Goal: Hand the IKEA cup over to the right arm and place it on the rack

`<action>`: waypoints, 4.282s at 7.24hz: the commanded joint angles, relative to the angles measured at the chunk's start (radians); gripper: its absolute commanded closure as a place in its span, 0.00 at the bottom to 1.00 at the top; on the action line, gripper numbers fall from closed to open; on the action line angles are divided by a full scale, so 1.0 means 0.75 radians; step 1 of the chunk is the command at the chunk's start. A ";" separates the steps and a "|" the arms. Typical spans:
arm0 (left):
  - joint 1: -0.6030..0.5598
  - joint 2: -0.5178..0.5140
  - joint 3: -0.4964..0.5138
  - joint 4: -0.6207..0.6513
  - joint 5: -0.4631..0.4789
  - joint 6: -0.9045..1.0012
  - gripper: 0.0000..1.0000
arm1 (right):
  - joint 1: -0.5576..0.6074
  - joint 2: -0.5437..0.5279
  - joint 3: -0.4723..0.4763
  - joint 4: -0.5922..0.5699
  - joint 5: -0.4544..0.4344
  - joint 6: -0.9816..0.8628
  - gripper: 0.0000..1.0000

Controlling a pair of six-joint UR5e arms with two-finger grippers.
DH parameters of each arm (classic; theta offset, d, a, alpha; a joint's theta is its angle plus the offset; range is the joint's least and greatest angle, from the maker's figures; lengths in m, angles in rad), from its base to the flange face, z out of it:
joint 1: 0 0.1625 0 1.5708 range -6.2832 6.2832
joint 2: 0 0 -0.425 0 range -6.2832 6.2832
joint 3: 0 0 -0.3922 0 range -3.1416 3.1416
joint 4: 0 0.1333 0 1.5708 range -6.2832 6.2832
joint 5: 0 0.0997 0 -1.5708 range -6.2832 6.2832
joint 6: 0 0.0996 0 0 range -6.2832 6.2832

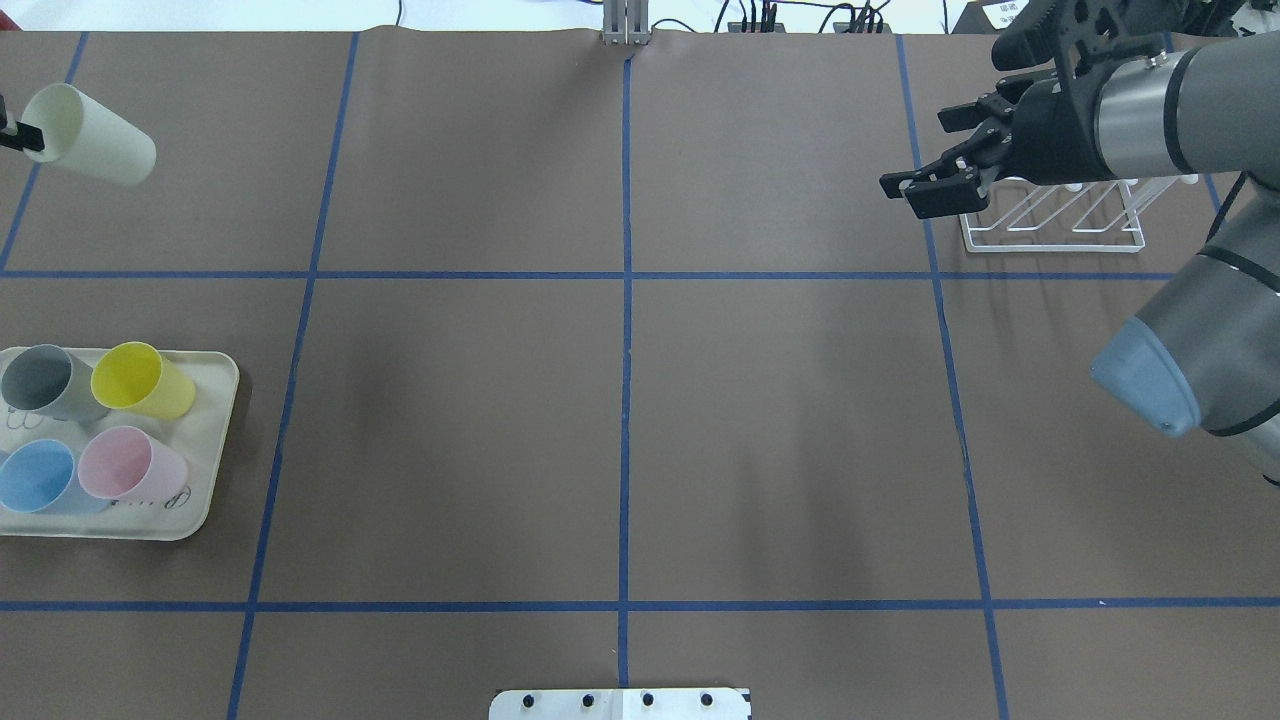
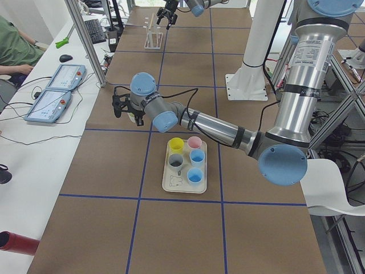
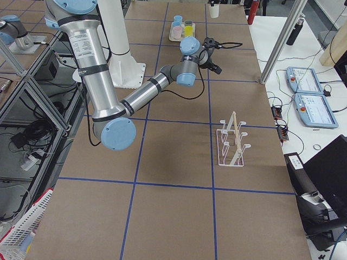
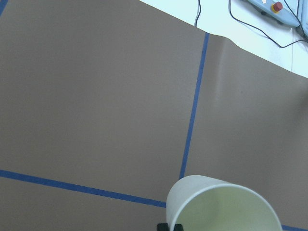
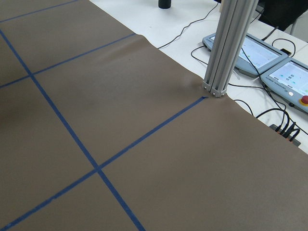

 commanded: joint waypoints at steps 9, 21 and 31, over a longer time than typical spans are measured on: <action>0.068 -0.078 -0.179 -0.013 0.000 -0.399 1.00 | -0.473 0.159 -0.004 0.170 -0.653 -0.006 0.01; 0.293 -0.436 -0.171 -0.031 -0.391 -1.012 1.00 | -0.627 0.421 -0.376 0.850 -0.854 -0.133 0.01; 0.371 -0.547 -0.103 -0.031 -0.391 -1.044 1.00 | -0.666 0.454 -0.374 0.857 -0.877 -0.310 0.01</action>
